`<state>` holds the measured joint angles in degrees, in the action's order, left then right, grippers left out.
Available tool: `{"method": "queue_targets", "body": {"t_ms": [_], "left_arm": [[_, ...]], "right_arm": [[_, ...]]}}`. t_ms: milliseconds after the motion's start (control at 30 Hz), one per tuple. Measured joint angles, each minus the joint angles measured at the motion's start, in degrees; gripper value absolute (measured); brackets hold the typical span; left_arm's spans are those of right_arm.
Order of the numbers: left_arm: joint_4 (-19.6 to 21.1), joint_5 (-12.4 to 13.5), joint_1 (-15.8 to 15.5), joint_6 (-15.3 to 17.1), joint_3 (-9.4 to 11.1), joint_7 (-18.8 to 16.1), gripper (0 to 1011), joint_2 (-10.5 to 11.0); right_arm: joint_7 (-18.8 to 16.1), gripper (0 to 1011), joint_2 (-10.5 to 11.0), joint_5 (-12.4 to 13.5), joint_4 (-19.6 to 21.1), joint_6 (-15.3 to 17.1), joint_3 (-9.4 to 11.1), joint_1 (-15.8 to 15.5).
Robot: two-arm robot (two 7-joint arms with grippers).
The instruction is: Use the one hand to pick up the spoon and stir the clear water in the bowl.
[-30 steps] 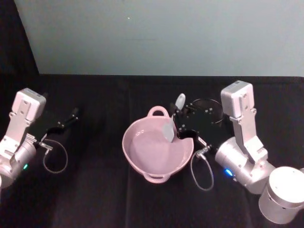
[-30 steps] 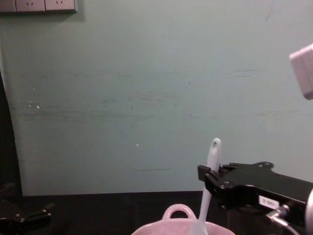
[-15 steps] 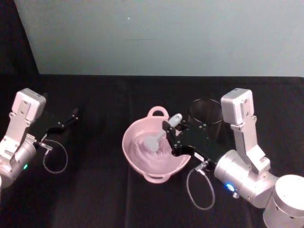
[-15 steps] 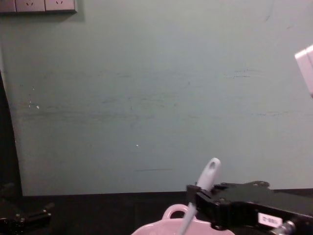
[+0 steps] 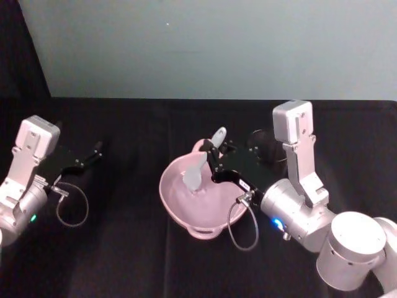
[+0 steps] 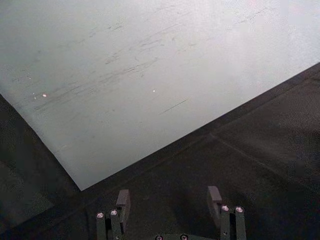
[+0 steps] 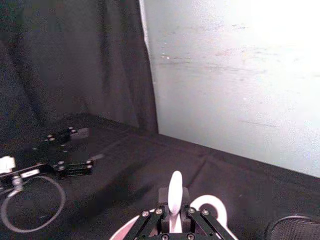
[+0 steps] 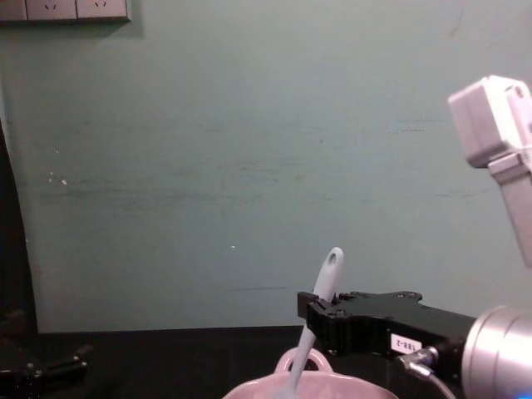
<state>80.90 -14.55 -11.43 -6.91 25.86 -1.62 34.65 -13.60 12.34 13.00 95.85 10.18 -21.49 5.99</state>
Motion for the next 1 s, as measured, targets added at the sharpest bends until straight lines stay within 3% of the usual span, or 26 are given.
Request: {"method": "queue_targets", "body": {"t_ms": [267,533,767,1000], "left_arm": [[0.0,0.0,0.0,0.0,0.0,0.0,1011,0.0],[0.0,0.0,0.0,0.0,0.0,0.0,1011,0.0],[0.0,0.0,0.0,0.0,0.0,0.0,1011,0.0],[0.0,0.0,0.0,0.0,0.0,0.0,1011,0.0]], "right_arm": [[1.8,120,-0.2,-4.0,-2.0,-0.3,0.0,1.8],[2.1,120,2.0,-7.7,1.0,1.2,1.1,0.8],[-0.1,120,4.1,-8.2,4.6,3.4,2.3,-1.5],[-3.4,120,5.7,-6.2,8.8,5.9,2.8,-4.3]]}}
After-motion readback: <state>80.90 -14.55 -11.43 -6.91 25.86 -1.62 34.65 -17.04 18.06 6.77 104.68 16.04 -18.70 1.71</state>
